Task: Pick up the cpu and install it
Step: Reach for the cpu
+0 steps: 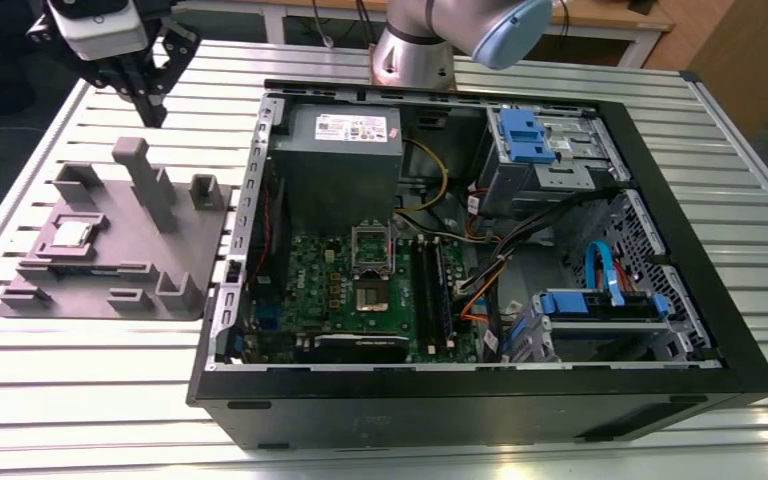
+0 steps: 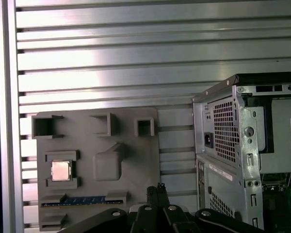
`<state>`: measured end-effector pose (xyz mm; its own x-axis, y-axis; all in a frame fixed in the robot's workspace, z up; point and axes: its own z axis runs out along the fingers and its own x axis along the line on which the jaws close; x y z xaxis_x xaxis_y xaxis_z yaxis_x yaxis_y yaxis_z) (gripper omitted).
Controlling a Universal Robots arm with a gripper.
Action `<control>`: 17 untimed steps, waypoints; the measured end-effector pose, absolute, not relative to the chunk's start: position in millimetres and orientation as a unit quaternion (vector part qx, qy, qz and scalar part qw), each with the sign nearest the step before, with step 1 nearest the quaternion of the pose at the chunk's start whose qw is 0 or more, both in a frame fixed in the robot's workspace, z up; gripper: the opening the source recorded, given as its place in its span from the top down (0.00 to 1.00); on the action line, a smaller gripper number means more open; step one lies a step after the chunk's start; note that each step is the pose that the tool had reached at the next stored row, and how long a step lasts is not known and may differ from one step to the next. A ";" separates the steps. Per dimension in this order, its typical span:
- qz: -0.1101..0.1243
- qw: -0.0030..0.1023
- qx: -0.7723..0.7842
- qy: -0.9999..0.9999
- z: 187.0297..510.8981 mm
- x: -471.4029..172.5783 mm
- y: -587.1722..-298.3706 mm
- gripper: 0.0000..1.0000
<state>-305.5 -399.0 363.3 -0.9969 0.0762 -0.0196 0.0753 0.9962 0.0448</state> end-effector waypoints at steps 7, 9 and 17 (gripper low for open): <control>0.022 0.011 0.038 0.999 363.1 -308.7 -399.0 0.89; 0.022 0.011 0.038 0.999 363.0 -309.2 -399.0 0.89; 0.022 0.011 0.038 0.999 362.9 -311.7 -399.0 0.89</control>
